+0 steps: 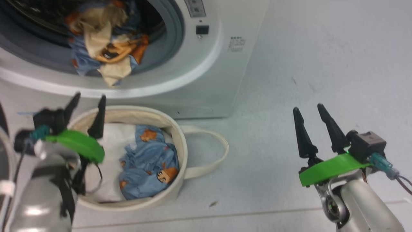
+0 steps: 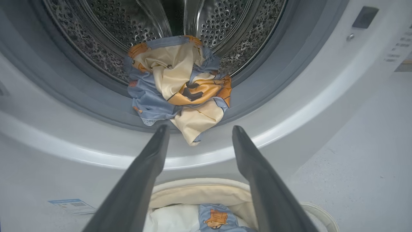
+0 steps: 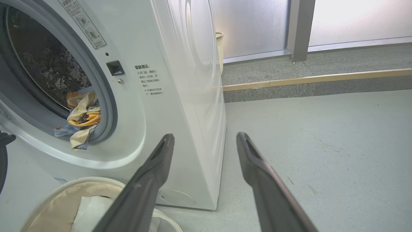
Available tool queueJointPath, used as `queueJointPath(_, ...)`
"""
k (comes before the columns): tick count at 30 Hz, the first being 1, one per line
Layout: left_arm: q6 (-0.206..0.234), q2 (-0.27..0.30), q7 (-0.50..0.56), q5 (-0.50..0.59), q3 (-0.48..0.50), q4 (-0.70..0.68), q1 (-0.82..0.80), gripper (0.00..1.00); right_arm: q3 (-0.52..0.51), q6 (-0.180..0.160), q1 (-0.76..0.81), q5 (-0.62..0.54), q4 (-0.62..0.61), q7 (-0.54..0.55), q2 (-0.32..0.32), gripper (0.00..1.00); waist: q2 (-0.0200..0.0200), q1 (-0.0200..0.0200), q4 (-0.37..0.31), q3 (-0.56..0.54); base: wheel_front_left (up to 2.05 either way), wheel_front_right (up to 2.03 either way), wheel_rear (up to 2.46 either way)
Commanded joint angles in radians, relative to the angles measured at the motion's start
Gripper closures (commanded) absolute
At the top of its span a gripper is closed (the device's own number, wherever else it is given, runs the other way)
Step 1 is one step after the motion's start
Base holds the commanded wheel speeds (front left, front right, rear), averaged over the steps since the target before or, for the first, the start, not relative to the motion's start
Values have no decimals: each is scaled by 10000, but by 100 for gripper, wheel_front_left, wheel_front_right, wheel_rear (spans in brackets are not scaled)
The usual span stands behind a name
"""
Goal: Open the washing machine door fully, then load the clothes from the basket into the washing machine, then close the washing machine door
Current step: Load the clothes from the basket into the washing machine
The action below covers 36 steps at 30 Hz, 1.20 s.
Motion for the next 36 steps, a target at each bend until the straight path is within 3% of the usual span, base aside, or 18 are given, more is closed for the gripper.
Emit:
queueJointPath(1,-55,538,-120,269,142,19,-828,0,157,2,-267,-135,-397,-124,-100,0,0,-2,-348,801,0,0,0)
queueJointPath(6,-55,745,-120,627,79,498,-1745,0,42,2,-371,-272,-579,-124,-65,0,0,-2,-578,1332,0,0,0)
queueJointPath(12,-55,786,-120,310,510,865,-2883,0,-97,2,-374,-441,-781,-124,0,0,0,-2,-829,1943,0,0,0)
queueJointPath(24,-55,1069,-120,-576,-1169,2386,-4891,0,-323,2,-373,-665,-1148,-124,118,0,0,-2,-1084,3018,0,0,0)
queueJointPath(32,220,1284,-107,1,-1818,4280,-6007,0,-402,2,-355,-761,-1316,-124,262,0,0,-2,-1175,3340,0,0,0)
queueJointPath(33,305,1285,-108,32,-1849,4395,-6116,18,-423,2,-354,-771,-1329,-124,274,0,0,-2,-1179,3362,0,0,0)
queueJointPath(34,384,1285,-109,61,-1879,4470,-6207,92,-440,2,-354,-784,-1337,-124,286,0,0,-2,-1183,3376,0,0,0)
queueJointPath(35,433,1282,-111,100,-1925,4528,-6274,100,-453,2,-351,-794,-1344,-124,302,0,0,-2,-1184,3386,0,0,0)
queueJointPath(36,482,1281,-112,129,-1962,4579,-6330,100,-461,2,-349,-803,-1350,-124,317,0,0,-2,-1183,3393,0,0,0)
